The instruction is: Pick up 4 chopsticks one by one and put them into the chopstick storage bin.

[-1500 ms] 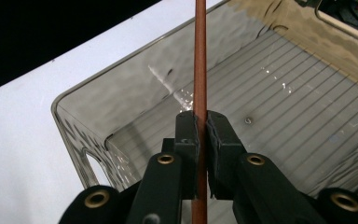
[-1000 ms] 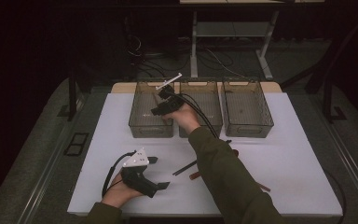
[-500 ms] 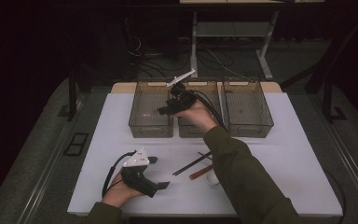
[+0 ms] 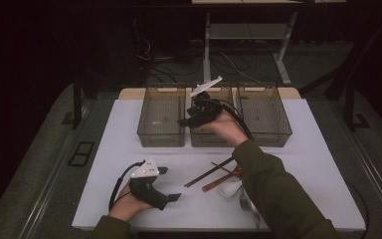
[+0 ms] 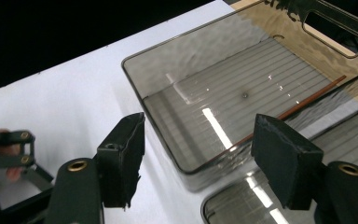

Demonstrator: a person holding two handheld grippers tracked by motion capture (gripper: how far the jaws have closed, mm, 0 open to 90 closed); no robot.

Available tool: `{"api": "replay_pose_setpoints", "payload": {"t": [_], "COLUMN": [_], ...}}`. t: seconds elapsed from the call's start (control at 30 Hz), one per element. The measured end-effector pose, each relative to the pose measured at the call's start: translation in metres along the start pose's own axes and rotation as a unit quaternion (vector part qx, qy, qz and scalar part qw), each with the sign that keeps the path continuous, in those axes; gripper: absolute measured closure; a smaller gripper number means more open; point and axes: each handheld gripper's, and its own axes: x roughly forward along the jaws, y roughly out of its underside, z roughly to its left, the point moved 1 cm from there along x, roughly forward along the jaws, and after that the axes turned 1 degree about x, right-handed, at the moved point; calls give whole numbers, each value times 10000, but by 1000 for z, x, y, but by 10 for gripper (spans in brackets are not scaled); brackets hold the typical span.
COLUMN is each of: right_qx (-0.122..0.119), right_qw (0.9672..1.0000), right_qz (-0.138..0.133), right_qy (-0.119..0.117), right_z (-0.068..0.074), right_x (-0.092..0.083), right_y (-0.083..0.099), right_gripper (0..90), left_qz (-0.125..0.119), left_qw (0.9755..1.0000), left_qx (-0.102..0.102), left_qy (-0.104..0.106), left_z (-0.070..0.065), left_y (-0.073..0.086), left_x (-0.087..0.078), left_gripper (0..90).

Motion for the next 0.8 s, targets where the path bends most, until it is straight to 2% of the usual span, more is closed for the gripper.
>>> {"api": "replay_pose_setpoints", "payload": {"t": [0.23, 0.37, 0.8], "right_qx": [-99, -121, -193], "right_qw": [9998, 9998, 9992], "right_qz": [-118, -160, -348], "right_qy": [-102, -94, -81], "right_z": [1, 2, -1], "right_x": [-16, -26, -62], "right_y": [14, 23, 54], "right_gripper": [330, 326, 295], "left_qz": [1, 47, 56], "left_qw": [10000, 10000, 10000], "left_qx": [5, 66, 55], "left_qy": [-6, -7, -13], "left_z": [0, 1, 0], "left_y": [0, 0, 0], "left_x": [0, 0, 0], "left_gripper": [0, 0, 0]}}
